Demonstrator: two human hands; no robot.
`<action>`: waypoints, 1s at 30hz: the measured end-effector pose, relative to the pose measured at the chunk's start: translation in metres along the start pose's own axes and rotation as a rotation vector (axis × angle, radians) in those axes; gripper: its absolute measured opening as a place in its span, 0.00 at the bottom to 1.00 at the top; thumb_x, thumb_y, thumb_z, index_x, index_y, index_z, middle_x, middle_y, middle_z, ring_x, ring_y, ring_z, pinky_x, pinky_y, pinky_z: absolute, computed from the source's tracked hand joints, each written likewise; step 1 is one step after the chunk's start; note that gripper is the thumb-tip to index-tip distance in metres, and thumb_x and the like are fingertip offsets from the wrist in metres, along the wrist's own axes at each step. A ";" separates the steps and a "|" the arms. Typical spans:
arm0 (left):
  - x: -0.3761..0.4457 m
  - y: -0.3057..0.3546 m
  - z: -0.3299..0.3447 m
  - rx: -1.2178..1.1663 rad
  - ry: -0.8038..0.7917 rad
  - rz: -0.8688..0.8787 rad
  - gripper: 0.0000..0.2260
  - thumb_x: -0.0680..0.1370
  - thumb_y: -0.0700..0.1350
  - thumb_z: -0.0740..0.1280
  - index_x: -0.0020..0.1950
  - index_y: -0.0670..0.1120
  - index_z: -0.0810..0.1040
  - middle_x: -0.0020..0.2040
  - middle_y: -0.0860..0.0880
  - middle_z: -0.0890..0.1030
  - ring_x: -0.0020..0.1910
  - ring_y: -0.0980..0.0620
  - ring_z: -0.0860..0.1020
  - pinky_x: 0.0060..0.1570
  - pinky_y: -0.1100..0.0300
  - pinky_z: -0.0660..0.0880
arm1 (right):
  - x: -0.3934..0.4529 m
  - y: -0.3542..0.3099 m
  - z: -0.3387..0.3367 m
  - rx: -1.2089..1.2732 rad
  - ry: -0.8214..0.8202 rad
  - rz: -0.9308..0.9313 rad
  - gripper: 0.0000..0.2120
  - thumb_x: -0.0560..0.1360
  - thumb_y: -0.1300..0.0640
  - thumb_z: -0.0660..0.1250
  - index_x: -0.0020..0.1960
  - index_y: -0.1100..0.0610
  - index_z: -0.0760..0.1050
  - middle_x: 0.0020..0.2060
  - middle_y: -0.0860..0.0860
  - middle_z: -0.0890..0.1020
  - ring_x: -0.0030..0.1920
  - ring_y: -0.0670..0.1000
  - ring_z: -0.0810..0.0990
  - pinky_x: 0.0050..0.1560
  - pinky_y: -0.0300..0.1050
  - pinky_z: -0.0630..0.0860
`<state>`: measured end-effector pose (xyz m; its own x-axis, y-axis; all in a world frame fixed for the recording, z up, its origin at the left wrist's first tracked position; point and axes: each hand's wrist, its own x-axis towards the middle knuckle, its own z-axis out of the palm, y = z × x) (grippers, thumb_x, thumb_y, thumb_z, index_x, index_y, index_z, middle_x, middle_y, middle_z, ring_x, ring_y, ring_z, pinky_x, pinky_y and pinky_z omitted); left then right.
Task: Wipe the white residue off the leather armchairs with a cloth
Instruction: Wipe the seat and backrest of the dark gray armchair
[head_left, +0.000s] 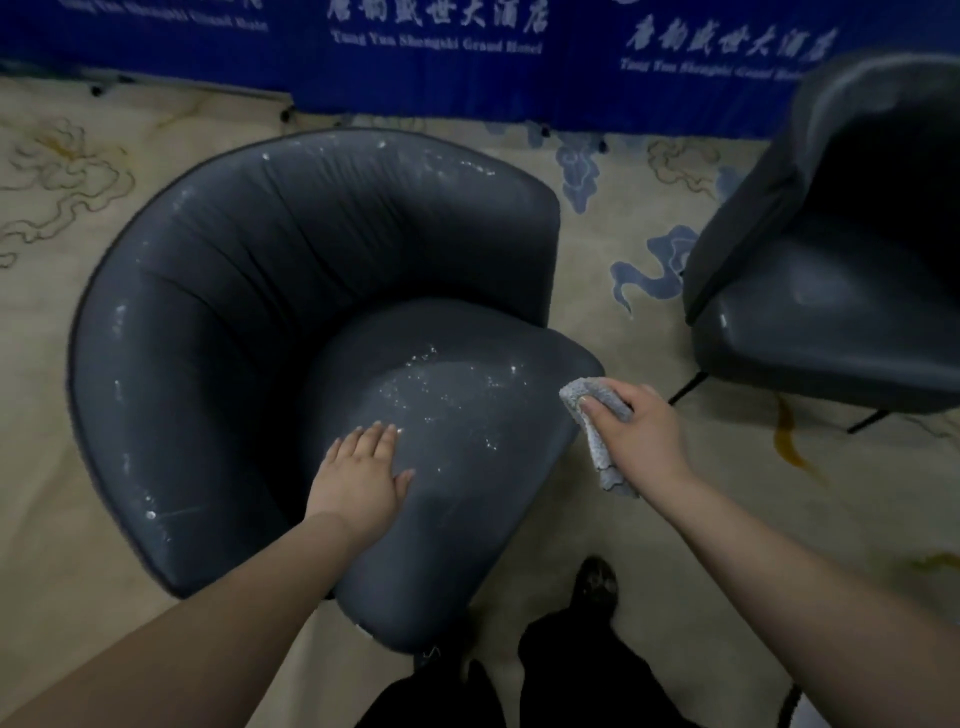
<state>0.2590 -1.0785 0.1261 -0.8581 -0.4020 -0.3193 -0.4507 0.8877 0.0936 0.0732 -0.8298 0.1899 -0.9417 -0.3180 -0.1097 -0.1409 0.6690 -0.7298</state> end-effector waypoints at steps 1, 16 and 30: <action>0.002 0.002 0.003 -0.019 -0.001 -0.033 0.30 0.81 0.60 0.51 0.79 0.47 0.52 0.78 0.49 0.57 0.77 0.49 0.54 0.75 0.52 0.50 | 0.012 -0.001 0.004 -0.004 -0.033 -0.025 0.08 0.74 0.46 0.67 0.53 0.39 0.79 0.46 0.41 0.76 0.42 0.35 0.74 0.42 0.26 0.64; -0.005 0.053 0.045 -0.269 -0.006 -0.699 0.28 0.81 0.59 0.52 0.79 0.49 0.54 0.79 0.48 0.56 0.76 0.47 0.56 0.74 0.51 0.53 | 0.151 -0.002 0.054 -0.059 -0.541 -0.327 0.09 0.73 0.46 0.68 0.52 0.38 0.79 0.46 0.42 0.76 0.46 0.34 0.75 0.45 0.27 0.66; 0.023 0.034 0.140 -0.292 -0.077 -0.731 0.29 0.82 0.60 0.49 0.79 0.51 0.47 0.80 0.48 0.47 0.78 0.47 0.50 0.75 0.51 0.50 | 0.167 0.030 0.148 0.041 -0.596 -0.395 0.07 0.73 0.48 0.69 0.49 0.35 0.77 0.45 0.42 0.77 0.45 0.28 0.73 0.41 0.18 0.64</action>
<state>0.2580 -1.0264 -0.0099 -0.3053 -0.8345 -0.4587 -0.9492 0.3056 0.0758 -0.0430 -0.9621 0.0498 -0.4943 -0.8518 -0.1733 -0.4142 0.4060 -0.8146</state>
